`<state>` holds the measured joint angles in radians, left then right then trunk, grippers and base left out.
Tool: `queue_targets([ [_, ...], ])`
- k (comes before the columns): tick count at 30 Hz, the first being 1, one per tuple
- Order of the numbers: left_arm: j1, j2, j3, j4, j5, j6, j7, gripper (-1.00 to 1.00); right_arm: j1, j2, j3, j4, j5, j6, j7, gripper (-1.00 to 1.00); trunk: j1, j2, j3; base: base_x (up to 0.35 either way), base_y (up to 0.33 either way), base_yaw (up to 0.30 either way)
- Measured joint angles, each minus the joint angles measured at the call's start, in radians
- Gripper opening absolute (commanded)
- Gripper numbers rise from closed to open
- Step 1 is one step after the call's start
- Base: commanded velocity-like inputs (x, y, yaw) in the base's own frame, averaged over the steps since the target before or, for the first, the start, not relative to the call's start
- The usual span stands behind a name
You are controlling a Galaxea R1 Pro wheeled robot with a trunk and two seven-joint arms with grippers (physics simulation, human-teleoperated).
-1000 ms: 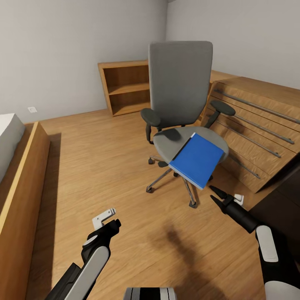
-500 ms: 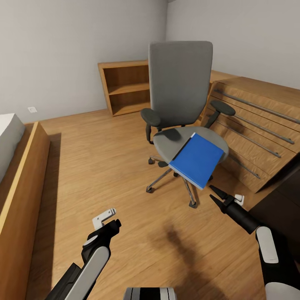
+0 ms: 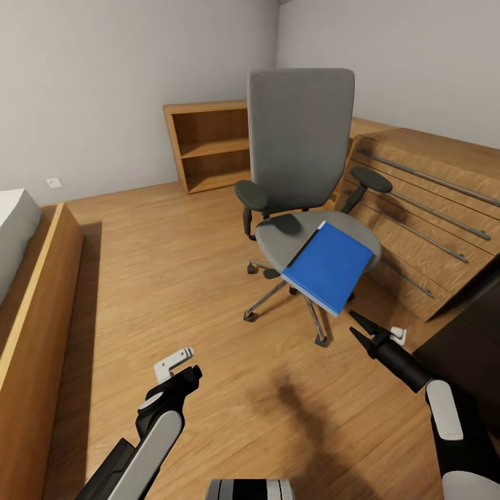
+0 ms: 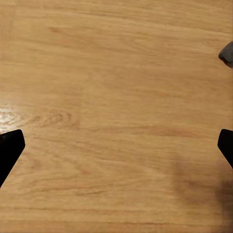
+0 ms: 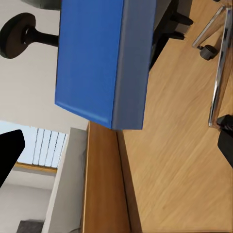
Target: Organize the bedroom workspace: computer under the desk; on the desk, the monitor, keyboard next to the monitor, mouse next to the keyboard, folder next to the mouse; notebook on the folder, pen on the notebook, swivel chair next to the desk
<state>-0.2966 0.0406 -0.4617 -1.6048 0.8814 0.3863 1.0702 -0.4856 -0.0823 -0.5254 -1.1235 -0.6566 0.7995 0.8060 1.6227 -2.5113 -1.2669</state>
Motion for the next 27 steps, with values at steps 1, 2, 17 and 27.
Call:
queue_targets([
  [1, 0.000, 0.000, 0.000, 0.000, 0.000, 0.000, 0.000, 1.00, 0.000, 0.000, 0.000, 0.002, 0.000, -0.001, 0.000, 1.00, 0.000, 0.000, 0.000, 0.000, 0.000, 0.000],
  [2, 0.000, 0.000, 0.000, 0.000, 0.000, 0.000, 0.000, 1.00, 0.000, 0.001, 0.000, 0.003, 0.000, -0.004, -0.001, 1.00, 0.000, 0.000, 0.000, 0.000, 0.000, 0.000],
  [17, 0.000, 0.000, 0.000, 0.000, 0.000, 0.000, 0.000, 1.00, 0.000, 0.001, -0.004, 0.017, 0.003, -0.073, -0.010, 1.00, 0.000, 0.000, 0.000, 0.000, 0.000, 0.000],
  [27, 0.000, 0.000, 0.000, 0.000, 0.001, 0.000, 0.001, 1.00, 0.000, 0.001, -0.002, 0.051, 0.002, -0.102, -0.039, 1.00, 0.000, 0.000, 0.000, 0.000, 0.000, 0.000],
])
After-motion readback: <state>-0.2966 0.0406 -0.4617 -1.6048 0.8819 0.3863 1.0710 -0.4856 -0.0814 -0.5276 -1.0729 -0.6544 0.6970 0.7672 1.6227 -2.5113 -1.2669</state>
